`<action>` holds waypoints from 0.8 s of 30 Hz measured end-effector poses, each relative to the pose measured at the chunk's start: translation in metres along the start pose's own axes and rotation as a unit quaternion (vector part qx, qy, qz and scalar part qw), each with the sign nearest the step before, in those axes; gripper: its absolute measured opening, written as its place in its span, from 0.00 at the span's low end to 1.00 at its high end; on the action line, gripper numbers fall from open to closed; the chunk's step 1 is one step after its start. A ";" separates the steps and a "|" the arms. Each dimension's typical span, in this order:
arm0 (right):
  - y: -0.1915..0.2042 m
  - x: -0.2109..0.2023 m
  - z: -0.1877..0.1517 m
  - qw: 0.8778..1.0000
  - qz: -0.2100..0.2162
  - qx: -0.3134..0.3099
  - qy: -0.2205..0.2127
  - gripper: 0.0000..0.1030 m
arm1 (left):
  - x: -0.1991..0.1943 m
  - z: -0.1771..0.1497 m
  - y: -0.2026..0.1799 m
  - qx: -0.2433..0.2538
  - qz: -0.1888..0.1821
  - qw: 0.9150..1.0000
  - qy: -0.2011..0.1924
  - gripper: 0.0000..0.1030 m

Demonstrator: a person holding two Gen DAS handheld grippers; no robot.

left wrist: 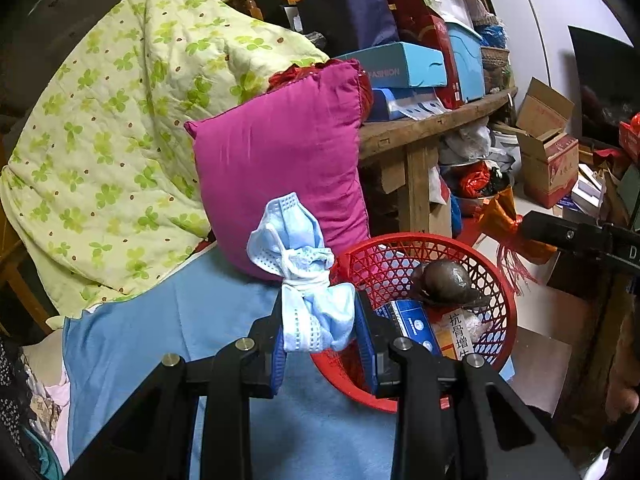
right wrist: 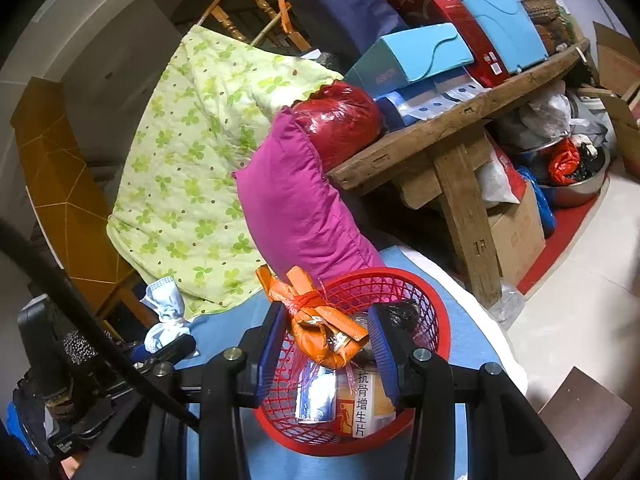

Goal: Collect trash
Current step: 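Carry the mask and orange bow over the red wastebasket with both grippers, then lower the right gripper into the basket and release the orange bow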

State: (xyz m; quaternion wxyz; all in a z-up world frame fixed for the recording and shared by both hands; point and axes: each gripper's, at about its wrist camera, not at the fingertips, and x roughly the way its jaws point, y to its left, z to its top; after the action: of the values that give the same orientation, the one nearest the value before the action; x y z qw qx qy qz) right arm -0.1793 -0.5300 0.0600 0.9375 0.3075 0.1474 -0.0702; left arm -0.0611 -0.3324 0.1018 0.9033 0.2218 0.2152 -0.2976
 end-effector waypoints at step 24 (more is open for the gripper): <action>-0.038 0.039 -0.033 0.997 -0.011 0.066 -0.045 0.44 | 0.036 -0.011 -0.011 -0.003 -0.009 1.000 0.019 0.32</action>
State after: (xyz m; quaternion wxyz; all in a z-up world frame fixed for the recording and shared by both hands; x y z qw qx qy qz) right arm -0.1587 -0.5422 0.0016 0.9199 0.3637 0.1034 -0.1038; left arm -0.0442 -0.3507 0.0714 0.8969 0.2225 0.2351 -0.3012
